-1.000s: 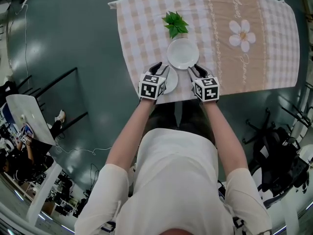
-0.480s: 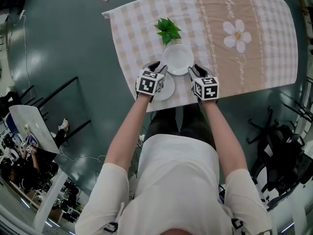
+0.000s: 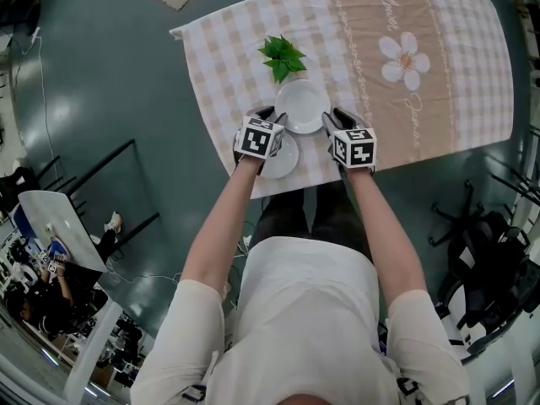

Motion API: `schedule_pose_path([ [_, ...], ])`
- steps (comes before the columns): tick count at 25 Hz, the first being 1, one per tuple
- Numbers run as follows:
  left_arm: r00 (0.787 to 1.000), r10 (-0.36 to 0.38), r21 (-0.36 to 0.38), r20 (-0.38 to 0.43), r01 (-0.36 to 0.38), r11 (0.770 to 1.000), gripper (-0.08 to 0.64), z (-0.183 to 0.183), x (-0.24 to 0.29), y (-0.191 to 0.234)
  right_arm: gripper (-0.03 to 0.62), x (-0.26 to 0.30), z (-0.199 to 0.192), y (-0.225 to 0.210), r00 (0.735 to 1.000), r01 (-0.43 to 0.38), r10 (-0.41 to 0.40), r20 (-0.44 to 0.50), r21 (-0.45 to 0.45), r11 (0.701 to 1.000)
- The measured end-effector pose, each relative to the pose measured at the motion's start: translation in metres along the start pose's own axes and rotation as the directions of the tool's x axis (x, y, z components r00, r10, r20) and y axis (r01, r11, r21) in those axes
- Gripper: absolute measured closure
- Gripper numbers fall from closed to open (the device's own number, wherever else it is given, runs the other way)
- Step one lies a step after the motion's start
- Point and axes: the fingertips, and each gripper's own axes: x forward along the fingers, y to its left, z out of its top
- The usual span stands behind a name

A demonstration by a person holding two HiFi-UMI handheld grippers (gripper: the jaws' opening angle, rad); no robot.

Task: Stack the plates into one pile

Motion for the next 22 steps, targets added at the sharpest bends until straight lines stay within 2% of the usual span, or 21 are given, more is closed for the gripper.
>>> schedule_pose_path([
  [5,1.000,0.001,0.003,-0.020,0.000,1.000,0.416,0.001,0.001,0.000,0.444,0.005,0.006,0.002,1.000,-0.006,0.006,0.015,0.020,1.000],
  [11,1.000,0.011,-0.011,0.004,-0.011,1.000,0.423,0.002,0.001,-0.003,0.446,0.006,0.009,0.003,1.000,0.012,-0.014,0.019,0.099,0.995],
  [22,0.999,-0.009,-0.051,0.045,0.011,0.999,0.439,0.002,-0.015,-0.019,0.446,-0.013,0.011,0.005,1.000,0.022,-0.023,0.016,0.062,0.998],
])
